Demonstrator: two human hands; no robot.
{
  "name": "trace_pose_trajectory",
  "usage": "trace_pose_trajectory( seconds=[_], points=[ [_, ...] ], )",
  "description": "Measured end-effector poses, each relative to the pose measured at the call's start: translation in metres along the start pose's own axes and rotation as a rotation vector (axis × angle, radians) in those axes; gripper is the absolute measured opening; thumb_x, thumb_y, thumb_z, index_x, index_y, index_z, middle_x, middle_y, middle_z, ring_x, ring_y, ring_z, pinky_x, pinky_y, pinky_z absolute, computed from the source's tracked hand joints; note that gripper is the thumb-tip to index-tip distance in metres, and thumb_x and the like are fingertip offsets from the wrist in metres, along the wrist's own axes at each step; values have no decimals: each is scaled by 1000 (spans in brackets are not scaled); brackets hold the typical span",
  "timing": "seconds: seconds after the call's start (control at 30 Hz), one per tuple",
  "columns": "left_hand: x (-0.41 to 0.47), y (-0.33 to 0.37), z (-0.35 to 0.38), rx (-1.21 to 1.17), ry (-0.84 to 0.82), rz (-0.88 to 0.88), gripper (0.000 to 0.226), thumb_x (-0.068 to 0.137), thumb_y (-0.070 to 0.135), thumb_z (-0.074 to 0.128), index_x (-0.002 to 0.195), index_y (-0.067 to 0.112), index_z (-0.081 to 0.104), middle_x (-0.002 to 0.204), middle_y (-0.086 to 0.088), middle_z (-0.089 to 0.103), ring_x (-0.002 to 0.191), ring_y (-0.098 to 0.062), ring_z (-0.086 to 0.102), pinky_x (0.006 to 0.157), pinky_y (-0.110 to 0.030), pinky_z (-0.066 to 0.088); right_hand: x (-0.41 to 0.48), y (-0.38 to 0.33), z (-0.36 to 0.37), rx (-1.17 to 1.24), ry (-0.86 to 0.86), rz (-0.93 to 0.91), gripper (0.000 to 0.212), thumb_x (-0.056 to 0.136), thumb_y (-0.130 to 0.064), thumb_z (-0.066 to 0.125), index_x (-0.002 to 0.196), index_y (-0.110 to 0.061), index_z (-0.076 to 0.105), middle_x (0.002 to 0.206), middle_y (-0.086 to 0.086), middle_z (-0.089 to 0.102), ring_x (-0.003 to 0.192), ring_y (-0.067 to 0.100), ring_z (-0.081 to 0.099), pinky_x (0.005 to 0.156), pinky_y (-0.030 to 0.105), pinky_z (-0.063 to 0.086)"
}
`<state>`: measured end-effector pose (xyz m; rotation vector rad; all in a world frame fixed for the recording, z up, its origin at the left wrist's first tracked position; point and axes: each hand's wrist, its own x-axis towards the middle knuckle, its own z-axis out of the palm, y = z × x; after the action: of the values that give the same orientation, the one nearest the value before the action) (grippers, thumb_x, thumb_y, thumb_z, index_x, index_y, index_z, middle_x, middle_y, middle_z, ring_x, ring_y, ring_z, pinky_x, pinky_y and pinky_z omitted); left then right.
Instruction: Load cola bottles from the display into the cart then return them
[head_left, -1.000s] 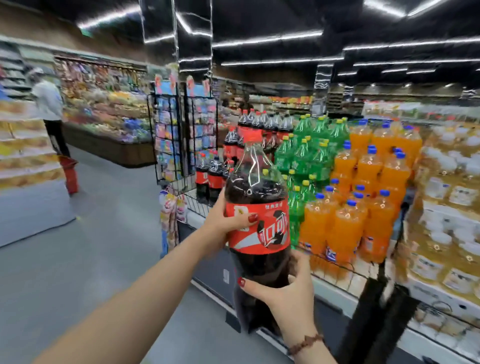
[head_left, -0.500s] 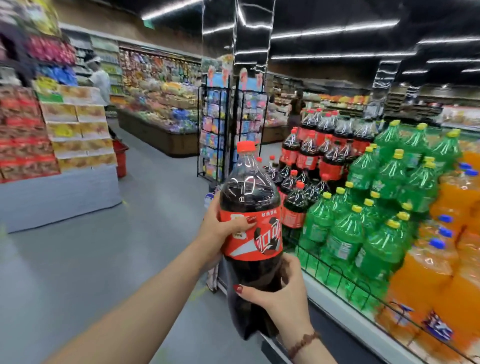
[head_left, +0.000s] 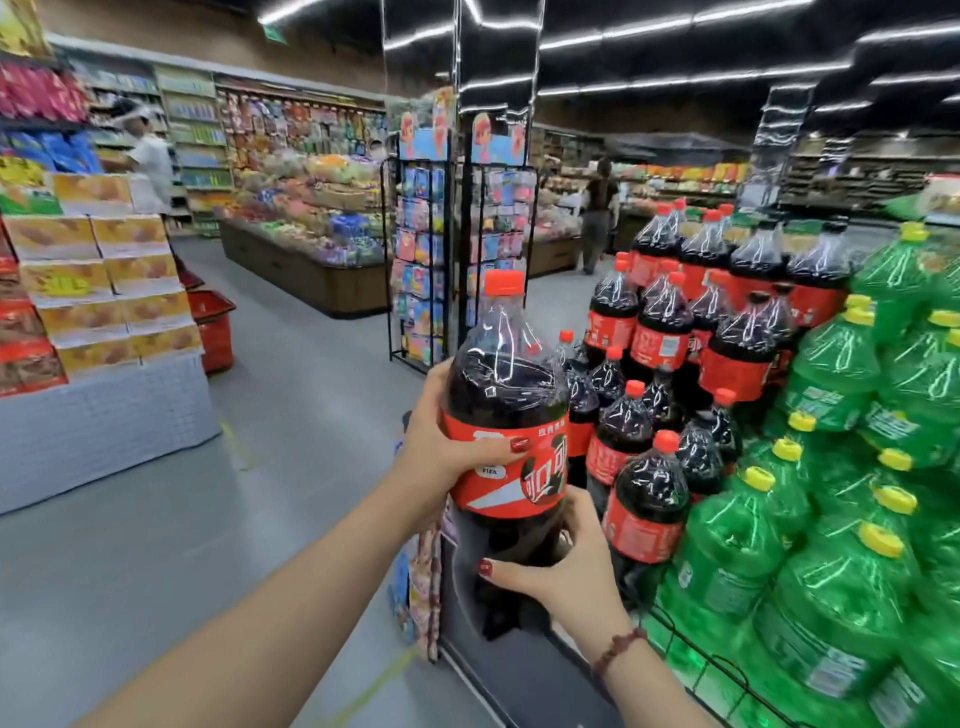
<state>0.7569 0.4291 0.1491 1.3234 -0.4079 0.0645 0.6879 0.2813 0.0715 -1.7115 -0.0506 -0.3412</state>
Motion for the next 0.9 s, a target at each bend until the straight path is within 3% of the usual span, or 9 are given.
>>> trace_pose_trajectory(
  seconds=[0.17, 0.3, 0.47, 0.53, 0.6, 0.67, 0.77, 0.83, 0.9],
  points=[
    [83, -34, -3, -30, -81, 32, 97, 38, 16, 88, 126, 26, 48, 124, -14, 64, 108, -34, 65, 83, -47, 57, 78, 18, -4, -48, 13, 18, 81, 42, -14, 94, 110, -25, 51, 104, -9, 68, 101, 4, 65, 82, 21, 52],
    [147, -64, 0, -53, -158, 47, 94, 36, 16, 88, 121, 24, 49, 121, -14, 64, 106, -34, 65, 82, -46, 56, 134, 30, -8, -124, 46, 63, 79, 48, -4, 93, 109, -20, 45, 109, -6, 63, 98, -3, 62, 82, 16, 49],
    [220, -97, 13, -63, -310, 59, 92, 37, 19, 89, 119, 27, 49, 119, -7, 65, 106, -26, 67, 81, -40, 57, 188, 26, -36, -246, 60, 134, 70, 60, -13, 90, 117, -24, 51, 114, -8, 63, 99, -8, 60, 92, 18, 50],
    [241, -110, 19, -41, -353, 66, 92, 37, 21, 90, 119, 28, 49, 119, -2, 64, 108, -21, 65, 85, -37, 55, 203, 18, -54, -221, 153, 113, 73, 57, -29, 90, 120, -32, 53, 121, 0, 61, 110, 7, 61, 95, 31, 52],
    [254, -124, 25, -25, -397, 82, 97, 37, 22, 90, 124, 20, 47, 122, -6, 63, 113, -25, 63, 94, -45, 53, 215, 3, -70, -177, 293, 71, 69, 61, -33, 85, 123, -29, 54, 128, 8, 57, 115, 22, 60, 97, 39, 51],
    [260, -137, 32, -4, -451, 84, 101, 38, 23, 91, 127, 13, 44, 122, -6, 62, 115, -22, 62, 99, -41, 50, 229, -18, -80, -156, 372, 22, 48, 79, -22, 76, 122, -24, 57, 126, 7, 59, 111, 19, 62, 95, 34, 51],
    [258, -154, 41, 40, -515, 84, 100, 39, 25, 90, 128, 16, 44, 121, 8, 61, 113, -6, 61, 93, -18, 46, 254, -49, -80, -175, 359, -16, 40, 79, -35, 65, 117, -24, 60, 117, -1, 66, 100, 4, 64, 86, 23, 52],
    [254, -167, 46, 34, -526, 62, 101, 39, 26, 90, 129, 15, 44, 121, 8, 61, 113, -8, 61, 93, -20, 48, 271, -53, -76, -241, 328, -7, 33, 84, -29, 66, 116, -20, 61, 106, -4, 68, 86, -2, 65, 76, 14, 50],
    [249, -180, 50, 25, -513, 25, 102, 39, 26, 91, 129, 16, 43, 124, 2, 61, 114, -12, 61, 96, -27, 49, 282, -46, -75, -341, 329, 1, 29, 87, -17, 67, 115, -14, 63, 99, -1, 68, 82, 5, 68, 70, 12, 48]
  ],
)
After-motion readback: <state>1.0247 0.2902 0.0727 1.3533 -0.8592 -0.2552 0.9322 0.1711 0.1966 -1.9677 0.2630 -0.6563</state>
